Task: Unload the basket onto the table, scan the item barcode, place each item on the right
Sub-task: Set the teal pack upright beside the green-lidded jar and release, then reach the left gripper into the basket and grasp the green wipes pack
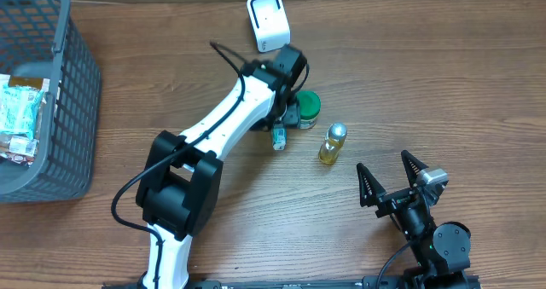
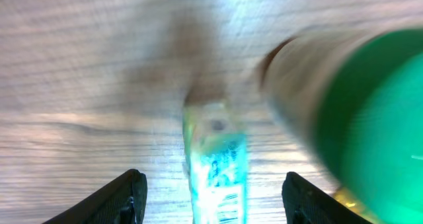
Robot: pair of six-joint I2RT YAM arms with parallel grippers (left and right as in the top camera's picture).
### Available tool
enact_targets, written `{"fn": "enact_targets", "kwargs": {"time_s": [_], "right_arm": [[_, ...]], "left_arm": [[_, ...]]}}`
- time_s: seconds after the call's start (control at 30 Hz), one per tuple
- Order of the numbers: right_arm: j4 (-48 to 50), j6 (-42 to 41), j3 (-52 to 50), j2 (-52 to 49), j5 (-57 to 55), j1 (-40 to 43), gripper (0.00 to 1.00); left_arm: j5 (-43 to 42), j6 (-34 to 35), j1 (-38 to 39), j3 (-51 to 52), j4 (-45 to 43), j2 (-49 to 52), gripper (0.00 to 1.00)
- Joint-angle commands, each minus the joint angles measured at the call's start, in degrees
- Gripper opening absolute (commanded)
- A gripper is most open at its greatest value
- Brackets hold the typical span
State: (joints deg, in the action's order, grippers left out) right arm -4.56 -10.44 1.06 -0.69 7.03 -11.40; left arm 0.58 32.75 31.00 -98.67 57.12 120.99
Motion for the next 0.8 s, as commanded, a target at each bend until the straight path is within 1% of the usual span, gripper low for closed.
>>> {"fn": "enact_targets", "kwargs": {"time_s": [0.0,0.07,0.17,0.33,0.37,0.43,0.5,0.53,0.57,0.6,0.63,0.7,0.77], "right_arm": [[0.3,0.4,-0.6,0.3,-0.5,-0.5,1.0],[0.3,0.4,-0.6,0.3,-0.5,-0.5,1.0],[0.3,0.4,-0.6,0.3,-0.5,-0.5,1.0],[0.3,0.4,-0.6,0.3,-0.5,-0.5,1.0],[0.3,0.4,-0.6,0.3,-0.5,-0.5,1.0],[0.3,0.4,-0.6,0.3,-0.5,-0.5,1.0],[0.3,0.4,-0.6,0.3,-0.5,-0.5,1.0],[0.3,0.4,-0.6,0.3,-0.5,-0.5,1.0],[0.3,0.4,-0.6,0.3,-0.5,-0.5,1.0],[0.3,0.4,-0.6,0.3,-0.5,-0.5,1.0],[0.3,0.4,-0.6,0.3,-0.5,-0.5,1.0],[0.3,0.4,-0.6,0.3,-0.5,-0.5,1.0],[0.3,0.4,-0.6,0.3,-0.5,-0.5,1.0]], "left_arm": [[3.1,-4.2,-1.3,-9.1,3.7,0.0,0.7],[3.0,-5.1,-2.6,-13.6,6.5,0.0,0.7],[3.1,-8.8,-5.9,-22.2,12.3,0.0,0.7],[3.1,-13.9,-14.8,-41.1,25.8,0.0,0.72],[3.4,-14.4,-16.2,-43.6,27.3,0.0,0.72],[6.5,-15.0,-20.6,-51.5,30.7,0.0,0.73],[10.8,-15.4,-24.4,-57.8,32.1,0.0,0.76],[12.7,-16.7,-26.5,-61.0,32.4,0.0,0.77],[13.9,-17.7,-27.8,-62.9,32.6,0.0,0.85],[16.6,-19.7,-30.9,-66.8,32.6,0.0,0.93],[17.4,-19.9,-32.5,-68.4,32.7,-0.1,0.96],[17.4,-19.9,-36.7,-70.7,32.7,-0.3,1.0],[17.4,-19.9,-40.1,-71.1,32.7,-0.4,1.0]]}}
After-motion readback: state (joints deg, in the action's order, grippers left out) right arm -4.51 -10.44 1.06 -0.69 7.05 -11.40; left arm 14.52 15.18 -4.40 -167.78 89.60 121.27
